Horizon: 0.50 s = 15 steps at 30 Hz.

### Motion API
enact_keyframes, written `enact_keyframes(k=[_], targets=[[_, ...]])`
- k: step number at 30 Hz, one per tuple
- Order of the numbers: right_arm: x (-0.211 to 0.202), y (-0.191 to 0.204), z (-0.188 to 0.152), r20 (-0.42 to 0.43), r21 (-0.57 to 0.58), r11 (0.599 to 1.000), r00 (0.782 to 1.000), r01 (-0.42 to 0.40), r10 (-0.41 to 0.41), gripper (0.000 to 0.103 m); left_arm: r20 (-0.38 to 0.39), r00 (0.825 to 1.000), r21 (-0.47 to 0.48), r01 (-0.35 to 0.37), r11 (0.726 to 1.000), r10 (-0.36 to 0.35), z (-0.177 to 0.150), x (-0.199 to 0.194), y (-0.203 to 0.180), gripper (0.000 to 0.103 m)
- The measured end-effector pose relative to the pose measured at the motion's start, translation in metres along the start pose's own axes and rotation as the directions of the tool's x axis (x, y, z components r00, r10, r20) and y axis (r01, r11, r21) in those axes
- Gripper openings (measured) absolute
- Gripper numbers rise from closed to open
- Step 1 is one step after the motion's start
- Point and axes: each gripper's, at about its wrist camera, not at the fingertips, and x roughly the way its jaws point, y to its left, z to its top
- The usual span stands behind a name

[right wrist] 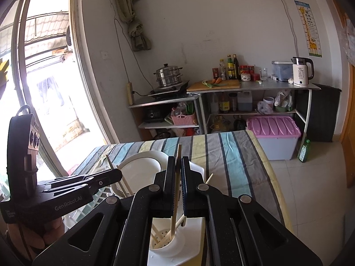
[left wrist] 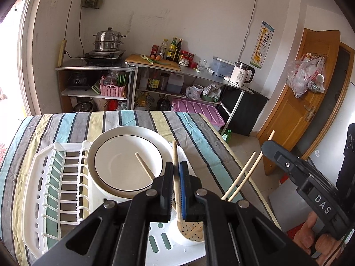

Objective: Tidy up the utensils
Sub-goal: 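Insert the chopstick into the white cup with the left gripper while the right gripper inserts its own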

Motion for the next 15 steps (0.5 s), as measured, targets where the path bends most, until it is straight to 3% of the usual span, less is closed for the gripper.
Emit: enact_keyframes(k=[10,12,15], targets=[[0.012,-0.008,0.004,-0.048,0.016,1.000,0.999,0.010,-0.009,0.005,-0.002,0.999,0.011,-0.033,0.999,0.033,0.004,0.008,0.001,0.007],[0.011,-0.009,0.003,-0.049,0.019,1.000,0.999,0.017,-0.016,0.015,0.003,0.999,0.008,-0.035,0.999,0.035,0.003,0.006,0.003,0.008],[0.006,-0.011,0.004,-0.040,0.034,0.999,0.999,0.009,-0.008,0.017,0.010,0.999,0.002,-0.038,0.999,0.038,0.002,0.002,0.005,0.009]])
